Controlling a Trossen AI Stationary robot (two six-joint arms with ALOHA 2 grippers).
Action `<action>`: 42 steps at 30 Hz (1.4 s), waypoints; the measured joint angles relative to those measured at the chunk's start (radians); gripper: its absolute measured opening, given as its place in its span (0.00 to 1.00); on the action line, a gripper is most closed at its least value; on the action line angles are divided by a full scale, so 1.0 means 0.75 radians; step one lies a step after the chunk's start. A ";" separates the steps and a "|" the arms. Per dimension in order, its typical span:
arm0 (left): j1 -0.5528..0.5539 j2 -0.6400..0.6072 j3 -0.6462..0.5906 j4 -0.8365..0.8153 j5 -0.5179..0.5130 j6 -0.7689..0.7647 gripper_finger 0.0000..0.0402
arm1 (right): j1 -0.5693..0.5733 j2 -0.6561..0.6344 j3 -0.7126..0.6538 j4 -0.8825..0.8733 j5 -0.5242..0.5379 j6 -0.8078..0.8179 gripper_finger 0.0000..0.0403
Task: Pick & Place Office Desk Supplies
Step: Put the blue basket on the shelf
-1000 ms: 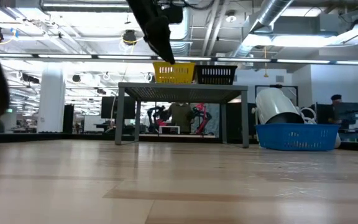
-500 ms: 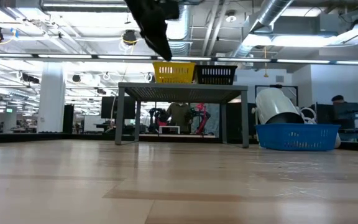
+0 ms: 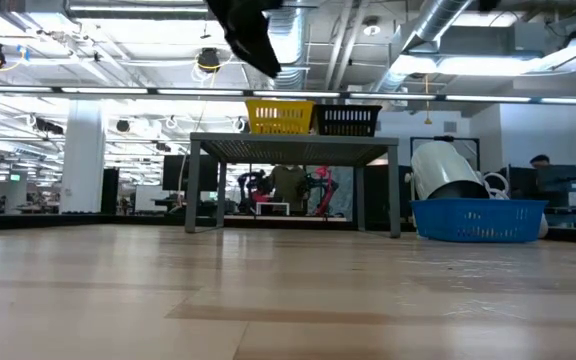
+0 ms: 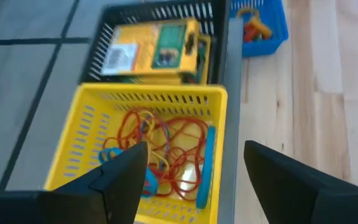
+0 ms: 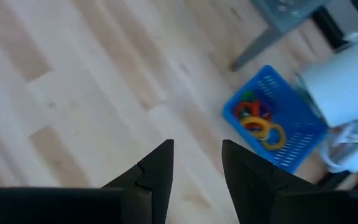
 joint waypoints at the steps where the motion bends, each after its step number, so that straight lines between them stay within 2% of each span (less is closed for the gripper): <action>1: 0.000 -0.023 0.000 0.003 0.001 -0.019 0.65 | -0.029 -0.008 -0.023 -0.001 0.001 -0.014 0.33; 5: 0.001 -0.138 0.001 0.008 0.074 -0.132 0.65 | -0.149 -0.056 -0.107 0.000 -0.007 -0.041 0.36; 9: -0.008 -0.245 0.001 0.000 0.179 -0.303 0.65 | -0.293 -0.132 -0.219 0.050 -0.087 -0.072 0.43; 14: -0.050 -0.373 0.000 0.001 0.322 -0.499 0.65 | -0.473 -0.216 -0.405 0.292 -0.193 -0.179 0.53; 18: -0.165 -0.456 0.000 0.057 0.361 -0.577 0.65 | -0.612 -0.200 -0.497 0.411 -0.280 -0.338 0.55; 21: -0.264 -0.502 0.000 0.087 0.341 -0.609 0.64 | -0.703 -0.142 -0.517 0.433 -0.327 -0.469 0.53; 24: -0.357 -0.529 -0.011 0.100 0.253 -0.631 0.63 | -0.776 -0.081 -0.519 0.438 -0.359 -0.586 0.51; 29: -0.468 -0.603 -0.163 0.221 0.129 -0.692 0.61 | -0.867 0.020 -0.520 0.474 -0.409 -0.730 0.48; 36: -0.489 -0.767 -0.414 0.367 0.102 -0.847 0.60 | -0.944 0.106 -0.525 0.519 -0.430 -0.806 0.47; 42: -0.489 -0.910 -0.518 0.455 0.057 -0.915 0.60 | -0.984 0.076 -0.655 0.603 -0.493 -0.794 0.47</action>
